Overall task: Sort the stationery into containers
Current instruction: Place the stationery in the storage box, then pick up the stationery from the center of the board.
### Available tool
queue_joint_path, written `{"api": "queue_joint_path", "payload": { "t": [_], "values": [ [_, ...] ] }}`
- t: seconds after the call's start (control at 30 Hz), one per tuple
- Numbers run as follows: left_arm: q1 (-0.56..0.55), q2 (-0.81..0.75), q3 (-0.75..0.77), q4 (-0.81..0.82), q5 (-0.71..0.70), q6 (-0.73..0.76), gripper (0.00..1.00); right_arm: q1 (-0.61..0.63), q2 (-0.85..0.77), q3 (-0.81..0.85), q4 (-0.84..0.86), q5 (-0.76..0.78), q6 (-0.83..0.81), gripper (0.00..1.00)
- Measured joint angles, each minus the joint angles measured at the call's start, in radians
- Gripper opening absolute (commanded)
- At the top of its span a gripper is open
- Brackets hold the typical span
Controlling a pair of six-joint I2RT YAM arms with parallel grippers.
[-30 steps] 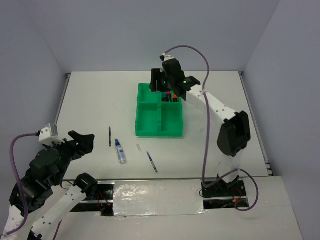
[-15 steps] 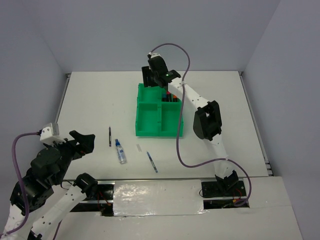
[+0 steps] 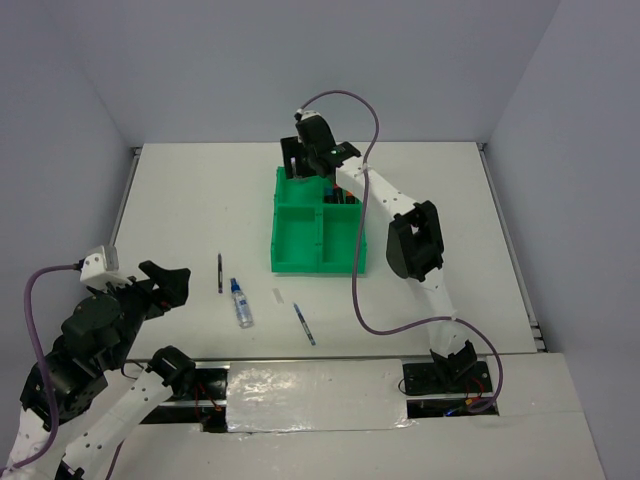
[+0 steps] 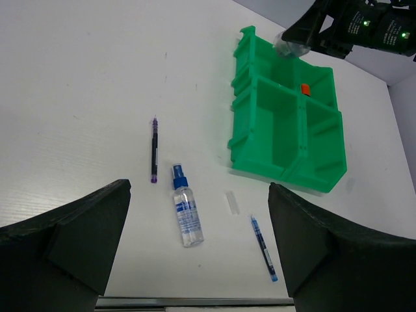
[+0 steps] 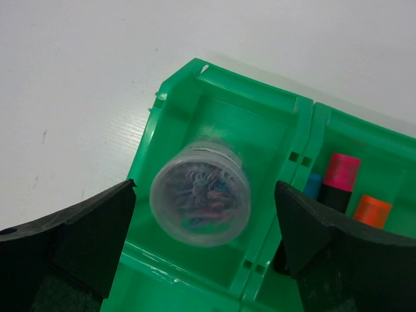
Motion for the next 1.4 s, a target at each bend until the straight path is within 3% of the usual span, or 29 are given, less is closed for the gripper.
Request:
{"api": "queue_joint_path", "payload": {
  "t": [0.33,0.47,0.7,0.77,0.83,0.93,1.4],
  "values": [
    [0.001,0.000,0.000,0.001,0.006,0.001,0.99,0.008,-0.006,0.016,-0.018,-0.026,-0.018,1.00],
    [0.001,-0.001,0.000,0.000,0.005,-0.001,0.99,0.042,-0.101,-0.051,-0.031,0.005,-0.032,1.00],
    [0.016,-0.014,0.000,-0.015,-0.034,-0.025,0.99,0.355,-0.441,-0.416,-0.003,0.167,0.038,0.98],
    [0.033,-0.015,0.000,-0.026,-0.046,-0.031,0.99,0.475,-0.488,-0.507,0.003,0.207,0.080,0.87],
    [0.050,-0.016,0.000,-0.030,-0.051,-0.031,0.99,0.561,-0.479,-0.544,-0.002,0.236,0.114,0.80],
    [0.067,-0.032,0.000,-0.030,-0.055,-0.031,0.99,0.625,-0.422,-0.555,-0.022,0.275,0.170,0.80],
    [0.080,-0.066,0.000,-0.029,-0.054,-0.030,0.99,0.666,-0.238,-0.557,-0.021,0.245,0.266,0.80]
  ]
}}
